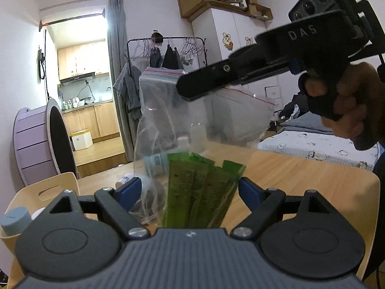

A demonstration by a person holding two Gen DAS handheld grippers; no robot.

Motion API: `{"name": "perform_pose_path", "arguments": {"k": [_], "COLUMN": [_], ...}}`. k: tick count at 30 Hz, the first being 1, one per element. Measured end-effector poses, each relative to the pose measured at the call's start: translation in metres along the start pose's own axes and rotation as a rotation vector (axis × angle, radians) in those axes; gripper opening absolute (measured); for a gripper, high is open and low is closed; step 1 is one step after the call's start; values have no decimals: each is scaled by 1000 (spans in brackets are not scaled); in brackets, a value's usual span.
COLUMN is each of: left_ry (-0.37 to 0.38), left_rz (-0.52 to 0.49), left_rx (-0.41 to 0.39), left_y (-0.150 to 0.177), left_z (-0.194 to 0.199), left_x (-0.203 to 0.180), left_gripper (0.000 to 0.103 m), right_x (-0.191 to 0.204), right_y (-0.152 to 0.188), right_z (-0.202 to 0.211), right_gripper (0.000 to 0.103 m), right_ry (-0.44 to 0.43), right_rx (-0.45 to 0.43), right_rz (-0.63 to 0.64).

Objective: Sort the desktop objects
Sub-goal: 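Lift the bag with the right gripper while the left gripper closes on it, then carry the bag with the left gripper into the cream basket and open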

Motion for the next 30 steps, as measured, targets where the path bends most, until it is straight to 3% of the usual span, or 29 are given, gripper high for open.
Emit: {"name": "perform_pose_path", "arguments": {"k": [3, 4, 5, 8, 13, 15, 17, 18, 21, 25, 30], "left_ry": [20, 33, 45, 70, 55, 36, 17, 8, -21, -59, -135], "left_rz": [19, 23, 28, 52, 91, 114, 136, 147, 180, 224, 267], "left_rx": [9, 16, 23, 16, -4, -10, -16, -19, -27, -39, -36], "left_y": [2, 3, 4, 4, -1, -4, -8, -9, -15, -21, -32], "left_z": [-1, -3, -4, -4, 2, 5, 8, 10, 15, 21, 30], "left_x": [2, 1, 1, 2, 14, 22, 30, 35, 47, 64, 94], "left_gripper": [70, 55, 45, 28, 27, 27, 27, 27, 27, 27, 27], "right_x": [1, 2, 3, 4, -3, -8, -14, -17, -21, -34, -52], "right_y": [2, 2, 3, 3, -2, -3, -4, -4, -7, -6, 7], "right_z": [-2, -3, -4, -5, -1, -1, 1, 1, 3, 2, -12], "right_gripper": [1, 1, 1, 1, 5, 26, 65, 69, 71, 84, 85], "right_ry": [-7, -8, -11, -13, 14, 35, 69, 73, 74, 110, 162], "right_rx": [8, 9, 11, 10, -47, -59, -86, -91, -109, -133, -104], "right_rz": [-2, -3, -4, -2, -10, -19, -31, -38, -50, -56, -86]}}
Point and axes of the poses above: each gripper's, at about its wrist camera, not at the fingertips, and z roughly against the way its jaws point, x to its left, y to its underside, the point moved 8 cm from there along -z, roughly the way its jaws point, and after that the axes turned 11 degrees about -z, right-handed, at the moved point
